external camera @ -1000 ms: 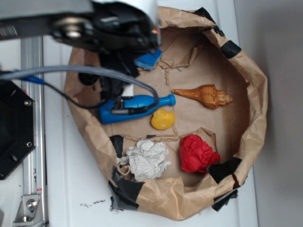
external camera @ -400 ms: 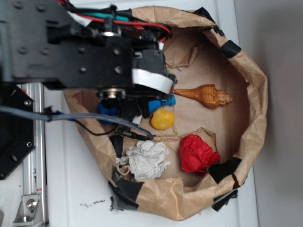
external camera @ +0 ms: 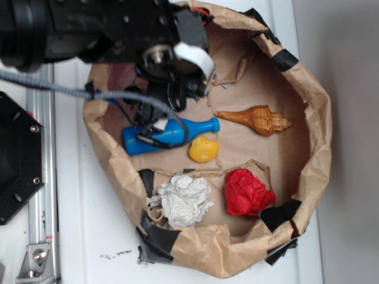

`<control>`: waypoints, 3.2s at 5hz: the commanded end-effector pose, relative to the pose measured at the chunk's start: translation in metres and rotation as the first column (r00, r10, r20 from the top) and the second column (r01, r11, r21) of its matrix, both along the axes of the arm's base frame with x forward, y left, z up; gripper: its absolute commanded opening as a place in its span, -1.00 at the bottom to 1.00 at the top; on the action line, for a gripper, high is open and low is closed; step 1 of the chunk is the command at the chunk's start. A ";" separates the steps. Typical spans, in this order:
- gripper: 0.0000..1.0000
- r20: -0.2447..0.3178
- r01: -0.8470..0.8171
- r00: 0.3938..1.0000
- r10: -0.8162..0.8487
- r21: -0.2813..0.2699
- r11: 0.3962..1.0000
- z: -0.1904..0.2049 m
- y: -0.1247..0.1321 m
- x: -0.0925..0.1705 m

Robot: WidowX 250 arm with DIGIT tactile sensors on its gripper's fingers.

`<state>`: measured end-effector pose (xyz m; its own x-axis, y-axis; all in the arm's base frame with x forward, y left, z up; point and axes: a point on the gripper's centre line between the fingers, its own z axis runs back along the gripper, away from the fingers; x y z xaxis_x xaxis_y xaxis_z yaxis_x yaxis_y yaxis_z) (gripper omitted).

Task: Grab the blue sponge.

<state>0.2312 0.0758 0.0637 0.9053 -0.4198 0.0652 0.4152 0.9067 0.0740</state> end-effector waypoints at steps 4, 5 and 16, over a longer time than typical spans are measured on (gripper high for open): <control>1.00 -0.042 0.080 0.996 -0.077 0.073 0.994 -0.027 0.007 0.002; 1.00 -0.080 0.092 0.993 -0.086 0.077 0.993 -0.048 0.002 0.001; -1.00 -0.102 -0.660 0.750 0.653 -0.056 0.749 0.084 -0.070 0.037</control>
